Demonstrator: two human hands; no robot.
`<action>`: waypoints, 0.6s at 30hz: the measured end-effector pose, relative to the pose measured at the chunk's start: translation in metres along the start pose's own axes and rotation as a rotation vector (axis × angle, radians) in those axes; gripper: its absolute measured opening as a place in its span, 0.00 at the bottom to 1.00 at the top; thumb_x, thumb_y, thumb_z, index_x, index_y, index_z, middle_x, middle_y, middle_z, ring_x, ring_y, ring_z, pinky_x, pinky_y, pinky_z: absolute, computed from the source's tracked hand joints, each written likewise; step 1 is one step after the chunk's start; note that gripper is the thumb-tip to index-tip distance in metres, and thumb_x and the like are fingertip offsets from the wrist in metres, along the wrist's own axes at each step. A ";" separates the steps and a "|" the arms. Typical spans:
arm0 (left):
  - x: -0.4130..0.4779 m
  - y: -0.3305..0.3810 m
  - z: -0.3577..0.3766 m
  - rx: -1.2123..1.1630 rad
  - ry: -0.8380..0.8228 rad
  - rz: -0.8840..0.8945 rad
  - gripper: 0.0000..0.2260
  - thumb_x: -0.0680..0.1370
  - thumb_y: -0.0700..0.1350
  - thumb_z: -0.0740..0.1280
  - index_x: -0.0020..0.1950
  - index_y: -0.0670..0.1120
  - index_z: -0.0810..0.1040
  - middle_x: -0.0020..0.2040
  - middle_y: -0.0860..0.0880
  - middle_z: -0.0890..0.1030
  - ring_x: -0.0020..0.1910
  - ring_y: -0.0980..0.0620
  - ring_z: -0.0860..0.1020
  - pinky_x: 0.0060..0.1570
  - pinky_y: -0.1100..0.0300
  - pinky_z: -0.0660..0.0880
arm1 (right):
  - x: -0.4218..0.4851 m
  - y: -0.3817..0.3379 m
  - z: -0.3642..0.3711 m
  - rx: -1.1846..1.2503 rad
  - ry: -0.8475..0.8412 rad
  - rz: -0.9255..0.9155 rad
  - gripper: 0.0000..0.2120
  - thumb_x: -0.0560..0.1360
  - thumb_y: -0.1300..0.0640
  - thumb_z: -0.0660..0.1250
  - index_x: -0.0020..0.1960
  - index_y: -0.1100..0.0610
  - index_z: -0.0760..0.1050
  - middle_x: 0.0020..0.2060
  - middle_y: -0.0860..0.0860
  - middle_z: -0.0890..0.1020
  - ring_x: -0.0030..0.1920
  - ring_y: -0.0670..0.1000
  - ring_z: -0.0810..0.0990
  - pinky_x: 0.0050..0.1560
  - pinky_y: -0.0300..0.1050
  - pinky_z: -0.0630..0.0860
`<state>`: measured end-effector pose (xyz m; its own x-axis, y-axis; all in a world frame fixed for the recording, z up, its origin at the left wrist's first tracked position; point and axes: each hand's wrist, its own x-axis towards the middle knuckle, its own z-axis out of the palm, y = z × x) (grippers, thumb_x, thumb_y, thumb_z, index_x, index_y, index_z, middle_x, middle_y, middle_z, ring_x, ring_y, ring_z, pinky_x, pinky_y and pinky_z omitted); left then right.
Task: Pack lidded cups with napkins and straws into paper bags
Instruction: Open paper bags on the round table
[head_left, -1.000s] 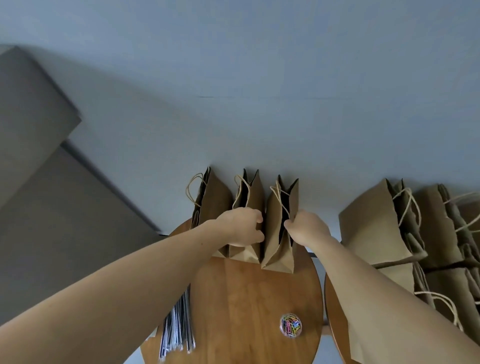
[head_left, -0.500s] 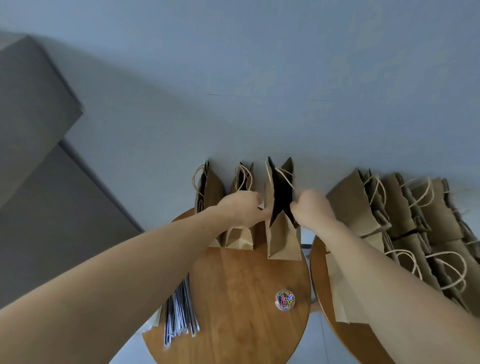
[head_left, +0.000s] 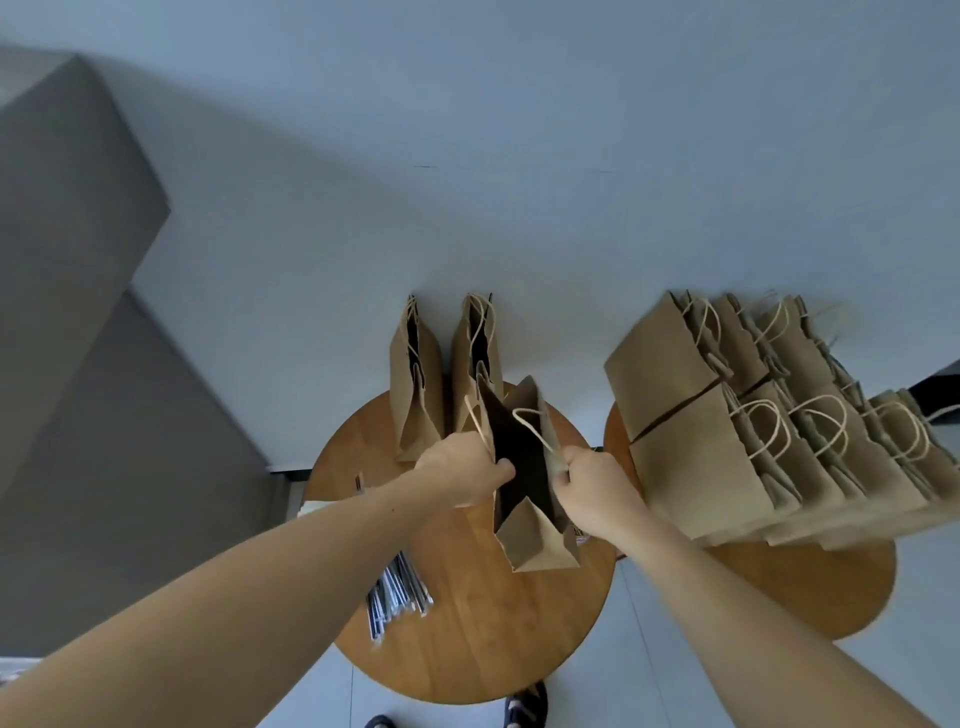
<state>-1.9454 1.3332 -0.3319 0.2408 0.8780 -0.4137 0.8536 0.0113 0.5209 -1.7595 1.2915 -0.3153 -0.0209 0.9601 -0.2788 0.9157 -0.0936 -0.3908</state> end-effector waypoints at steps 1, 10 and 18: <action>-0.003 -0.007 0.009 0.004 -0.010 -0.022 0.14 0.79 0.57 0.62 0.45 0.48 0.78 0.37 0.48 0.80 0.36 0.51 0.82 0.40 0.57 0.82 | -0.003 0.002 0.010 0.017 -0.020 -0.007 0.11 0.81 0.56 0.62 0.40 0.49 0.67 0.31 0.42 0.71 0.32 0.45 0.74 0.30 0.30 0.63; -0.020 -0.043 0.075 -0.026 -0.041 -0.322 0.12 0.81 0.53 0.60 0.50 0.46 0.78 0.41 0.48 0.80 0.40 0.50 0.82 0.47 0.53 0.82 | 0.000 0.033 0.076 0.039 -0.124 -0.020 0.15 0.78 0.53 0.67 0.37 0.44 0.65 0.29 0.42 0.72 0.31 0.43 0.75 0.31 0.29 0.64; -0.023 -0.035 0.092 -0.068 0.010 -0.384 0.09 0.83 0.48 0.62 0.58 0.47 0.77 0.47 0.48 0.81 0.42 0.51 0.82 0.47 0.57 0.82 | 0.015 0.045 0.079 -0.050 -0.023 0.011 0.08 0.79 0.44 0.62 0.47 0.47 0.68 0.34 0.41 0.74 0.34 0.45 0.77 0.38 0.38 0.78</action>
<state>-1.9382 1.2688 -0.4093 -0.0955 0.8081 -0.5812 0.8480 0.3718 0.3777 -1.7500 1.2810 -0.4069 -0.0193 0.9527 -0.3032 0.9349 -0.0903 -0.3431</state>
